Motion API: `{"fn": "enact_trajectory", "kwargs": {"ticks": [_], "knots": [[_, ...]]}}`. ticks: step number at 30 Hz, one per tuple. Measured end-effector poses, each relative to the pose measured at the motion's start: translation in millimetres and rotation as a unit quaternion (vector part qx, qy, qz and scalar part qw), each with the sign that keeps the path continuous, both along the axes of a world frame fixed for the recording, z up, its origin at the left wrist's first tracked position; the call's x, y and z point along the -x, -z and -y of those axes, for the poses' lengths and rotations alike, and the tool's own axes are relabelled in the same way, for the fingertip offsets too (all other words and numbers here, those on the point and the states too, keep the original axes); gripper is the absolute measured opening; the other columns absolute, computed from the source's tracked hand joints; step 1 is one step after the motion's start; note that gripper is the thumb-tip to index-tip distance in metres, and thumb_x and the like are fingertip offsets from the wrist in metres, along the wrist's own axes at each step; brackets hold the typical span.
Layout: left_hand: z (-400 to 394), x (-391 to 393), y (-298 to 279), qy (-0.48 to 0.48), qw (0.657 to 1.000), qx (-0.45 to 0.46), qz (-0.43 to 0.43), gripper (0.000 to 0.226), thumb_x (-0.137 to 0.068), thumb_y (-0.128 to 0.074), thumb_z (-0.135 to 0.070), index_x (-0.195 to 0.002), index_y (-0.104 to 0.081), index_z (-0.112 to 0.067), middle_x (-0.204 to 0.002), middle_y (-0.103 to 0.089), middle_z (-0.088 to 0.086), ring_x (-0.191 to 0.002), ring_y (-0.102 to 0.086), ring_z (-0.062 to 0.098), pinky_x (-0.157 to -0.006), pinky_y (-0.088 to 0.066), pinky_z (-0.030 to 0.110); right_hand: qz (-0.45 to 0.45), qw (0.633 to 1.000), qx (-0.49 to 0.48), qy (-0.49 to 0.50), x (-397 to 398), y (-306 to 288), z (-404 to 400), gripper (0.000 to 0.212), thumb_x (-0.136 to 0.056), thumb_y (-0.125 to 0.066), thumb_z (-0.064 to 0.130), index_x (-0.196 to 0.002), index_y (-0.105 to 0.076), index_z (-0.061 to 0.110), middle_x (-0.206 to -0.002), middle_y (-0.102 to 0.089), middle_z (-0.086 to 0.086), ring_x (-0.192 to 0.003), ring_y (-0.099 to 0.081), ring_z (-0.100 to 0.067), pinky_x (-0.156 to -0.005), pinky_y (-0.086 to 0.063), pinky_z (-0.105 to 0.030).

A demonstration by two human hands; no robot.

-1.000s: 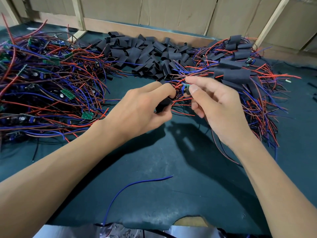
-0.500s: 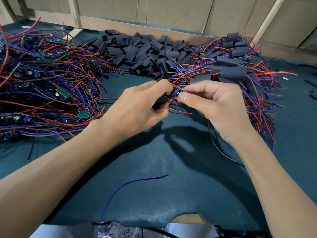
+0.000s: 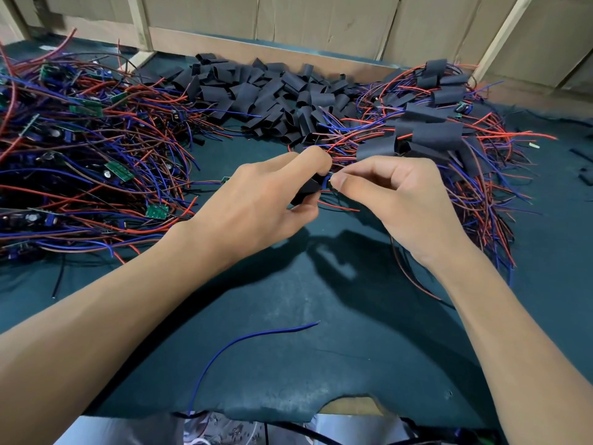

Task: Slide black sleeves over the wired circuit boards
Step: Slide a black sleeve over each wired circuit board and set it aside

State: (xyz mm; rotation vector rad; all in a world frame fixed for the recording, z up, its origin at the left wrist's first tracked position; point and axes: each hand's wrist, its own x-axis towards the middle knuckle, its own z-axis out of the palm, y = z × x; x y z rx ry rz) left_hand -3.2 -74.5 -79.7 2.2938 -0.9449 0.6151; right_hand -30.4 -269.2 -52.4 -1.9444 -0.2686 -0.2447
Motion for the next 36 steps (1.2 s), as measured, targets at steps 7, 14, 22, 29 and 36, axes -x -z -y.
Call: {"fn": "enact_trajectory", "kwargs": {"ticks": [7, 14, 22, 29, 36], "knots": [[-0.2, 2.5, -1.5, 0.007, 1.000, 0.012, -0.009, 0.036, -0.088, -0.062, -0.019, -0.118, -0.042, -0.023, -0.094, -0.061, -0.008, -0.080, -0.060, 0.034, -0.073, -0.055, 0.043, -0.004, 1.000, -0.010, -0.025, -3.2, 1.6, 4.1, 0.012, -0.094, -0.068, 0.018, -0.084, -0.075, 0.017, -0.051, -0.054, 0.017, -0.049, -0.044, 0.002, -0.052, -0.033, -0.006], [3.2, 6.0, -3.5, 0.009, 0.997, 0.031, -0.064, 0.052, -0.089, -0.067, -0.017, -0.122, -0.027, -0.026, -0.103, -0.071, -0.009, -0.090, -0.071, 0.032, -0.082, -0.056, 0.046, -0.008, 0.999, -0.011, -0.035, -2.7, 1.6, 5.0, 0.014, -0.091, -0.066, 0.012, -0.080, -0.073, 0.015, -0.048, -0.046, 0.017, -0.046, -0.037, -0.001, -0.049, -0.028, -0.008], [3.5, 8.0, -5.7, 0.014, 0.997, 0.028, -0.067, 0.050, -0.091, -0.066, -0.018, -0.119, -0.026, -0.027, -0.102, -0.072, -0.010, -0.089, -0.071, 0.031, -0.080, -0.055, 0.045, -0.003, 0.998, -0.019, -0.053, -2.2, 2.1, 4.0, 0.013, -0.093, -0.064, 0.014, -0.083, -0.072, 0.013, -0.050, -0.049, 0.019, -0.046, -0.039, 0.001, -0.048, -0.029, -0.006], [3.8, 6.4, -4.8, 0.022, 0.999, 0.010, -0.043, 0.048, -0.092, -0.064, -0.017, -0.118, -0.025, -0.024, -0.096, -0.071, -0.008, -0.081, -0.068, 0.035, -0.073, -0.054, 0.044, 0.019, 0.999, 0.014, -0.048, 0.5, 2.4, 1.5, 0.011, -0.090, -0.068, 0.019, -0.086, -0.076, 0.012, -0.076, -0.067, -0.017, -0.068, -0.049, -0.013, -0.065, -0.038, -0.028], [3.7, 4.4, -4.5, 0.017, 0.999, 0.015, -0.047, 0.051, -0.089, -0.065, -0.015, -0.118, -0.024, -0.026, -0.099, -0.069, -0.008, -0.084, -0.068, 0.037, -0.074, -0.055, 0.046, 0.034, 0.999, 0.012, 0.000, -1.9, 2.7, 3.5, 0.013, -0.092, -0.073, 0.014, -0.080, -0.076, 0.013, -0.058, -0.061, 0.002, -0.057, -0.044, -0.004, -0.058, -0.035, -0.019]]}}
